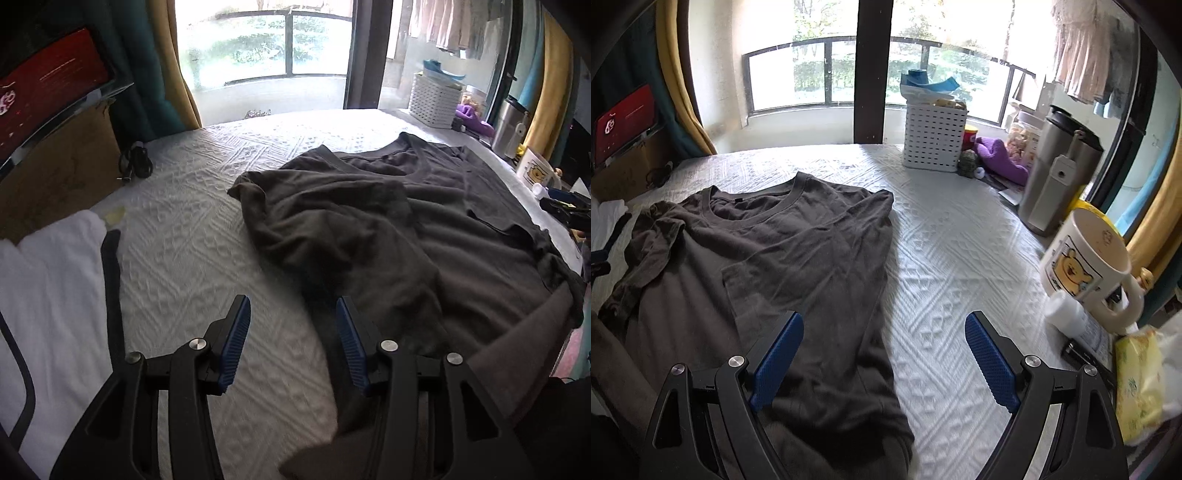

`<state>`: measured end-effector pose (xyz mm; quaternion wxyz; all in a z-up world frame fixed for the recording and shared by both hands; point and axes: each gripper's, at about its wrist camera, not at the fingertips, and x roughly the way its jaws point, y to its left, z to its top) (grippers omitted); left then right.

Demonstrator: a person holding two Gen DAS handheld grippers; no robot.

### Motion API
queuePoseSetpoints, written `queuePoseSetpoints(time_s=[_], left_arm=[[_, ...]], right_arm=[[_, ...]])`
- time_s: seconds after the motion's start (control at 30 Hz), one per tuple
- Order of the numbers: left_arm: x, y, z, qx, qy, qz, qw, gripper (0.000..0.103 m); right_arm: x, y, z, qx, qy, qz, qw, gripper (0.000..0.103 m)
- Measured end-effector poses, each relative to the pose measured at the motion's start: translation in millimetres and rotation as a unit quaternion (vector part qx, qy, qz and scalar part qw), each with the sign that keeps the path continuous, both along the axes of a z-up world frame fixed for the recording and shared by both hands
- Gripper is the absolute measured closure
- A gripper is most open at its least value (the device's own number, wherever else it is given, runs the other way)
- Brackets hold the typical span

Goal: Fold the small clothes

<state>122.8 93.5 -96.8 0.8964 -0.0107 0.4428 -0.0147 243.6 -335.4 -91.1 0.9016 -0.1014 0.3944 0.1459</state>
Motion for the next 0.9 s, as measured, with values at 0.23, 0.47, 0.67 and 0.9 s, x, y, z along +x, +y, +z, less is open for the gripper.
queuePoseSetpoints(time_s=[0.23,0.47,0.67,0.9], left_arm=[[-27.8,-13.2,10.1,-0.013,-0.037,-0.012,0.9992,0.054],[-48.5,-26.4,10.6,-0.006,-0.049,-0.029,0.9983,0.053],[-69.6,-27.4,11.7,-0.007,-0.057,-0.031,0.9978,0.053],[-91.7,-11.6,5.5,-0.039,-0.045,-0.026,0.9979,0.038]], right_arm=[[-37.1,-10.5,2.2,-0.01,-0.012,-0.012,1.0,0.013],[-80.3,-21.2,3.1,-0.014,-0.017,-0.019,1.0,0.013],[-109.9,-12.0,-12.6,0.004,0.007,0.019,1.0,0.014],[-113.4,0.7,-31.2,0.018,0.044,0.047,0.998,0.033]])
